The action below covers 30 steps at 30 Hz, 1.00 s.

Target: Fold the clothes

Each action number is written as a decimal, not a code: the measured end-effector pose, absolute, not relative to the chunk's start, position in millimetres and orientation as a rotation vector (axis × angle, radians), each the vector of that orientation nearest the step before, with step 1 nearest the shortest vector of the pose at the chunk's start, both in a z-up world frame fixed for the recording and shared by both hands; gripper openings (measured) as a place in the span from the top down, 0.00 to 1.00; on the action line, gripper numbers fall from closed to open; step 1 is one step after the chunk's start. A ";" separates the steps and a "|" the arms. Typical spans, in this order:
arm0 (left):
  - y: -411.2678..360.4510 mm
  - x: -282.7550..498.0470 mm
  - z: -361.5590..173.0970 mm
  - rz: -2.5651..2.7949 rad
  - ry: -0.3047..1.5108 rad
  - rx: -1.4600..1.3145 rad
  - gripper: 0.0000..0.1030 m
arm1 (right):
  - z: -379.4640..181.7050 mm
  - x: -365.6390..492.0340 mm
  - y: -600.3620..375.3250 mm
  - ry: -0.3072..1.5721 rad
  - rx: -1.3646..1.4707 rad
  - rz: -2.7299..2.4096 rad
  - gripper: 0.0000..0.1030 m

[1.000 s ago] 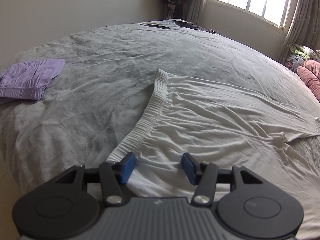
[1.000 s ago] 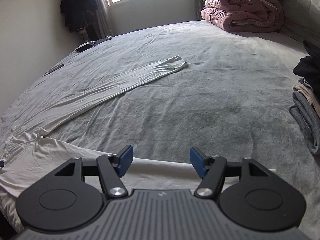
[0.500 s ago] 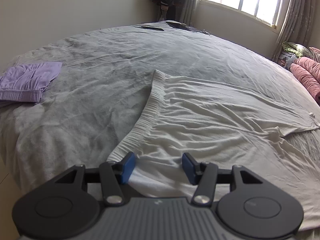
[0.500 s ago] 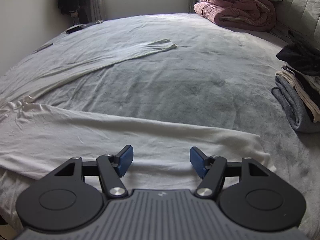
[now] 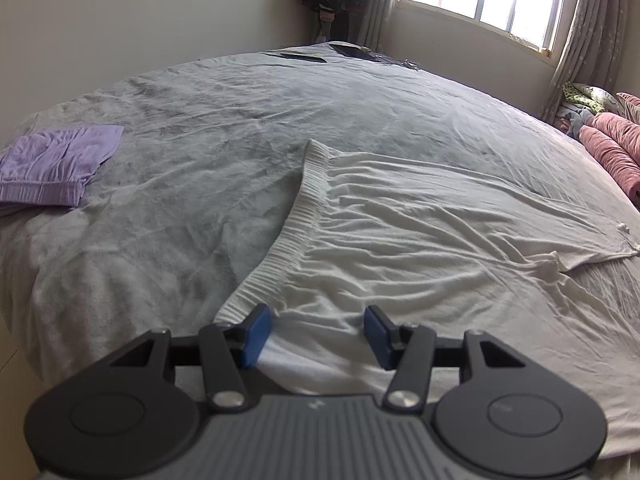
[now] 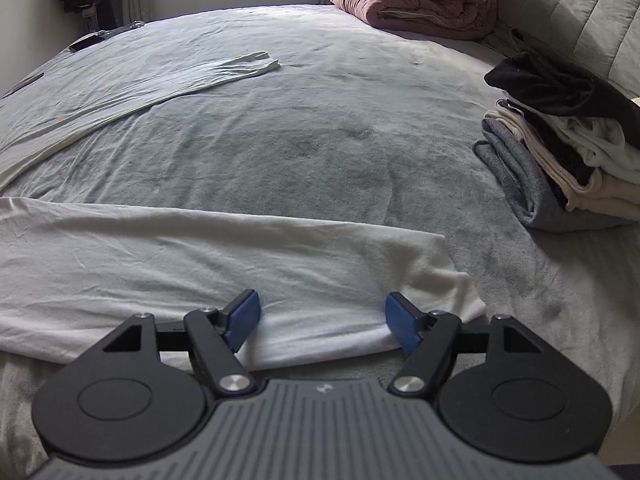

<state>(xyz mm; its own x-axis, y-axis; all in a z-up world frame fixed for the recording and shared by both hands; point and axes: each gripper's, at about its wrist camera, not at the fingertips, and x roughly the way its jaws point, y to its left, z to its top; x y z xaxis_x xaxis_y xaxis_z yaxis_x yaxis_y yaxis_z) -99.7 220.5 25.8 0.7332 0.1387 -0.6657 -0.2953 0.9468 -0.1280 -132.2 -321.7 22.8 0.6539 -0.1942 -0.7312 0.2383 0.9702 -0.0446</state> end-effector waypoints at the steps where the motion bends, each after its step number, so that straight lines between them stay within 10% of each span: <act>1: 221.7 -100.6 26.5 0.241 0.709 -0.242 0.48 | 24.4 -133.1 -323.9 0.816 0.066 -0.254 0.30; 11: 279.9 -132.1 50.7 0.314 0.590 -0.586 0.50 | 70.7 -168.7 -379.5 0.558 0.385 -0.393 0.30; 30: 284.2 -151.2 36.7 0.258 0.664 -0.635 0.51 | 46.6 -174.9 -405.4 0.764 0.573 -0.446 0.36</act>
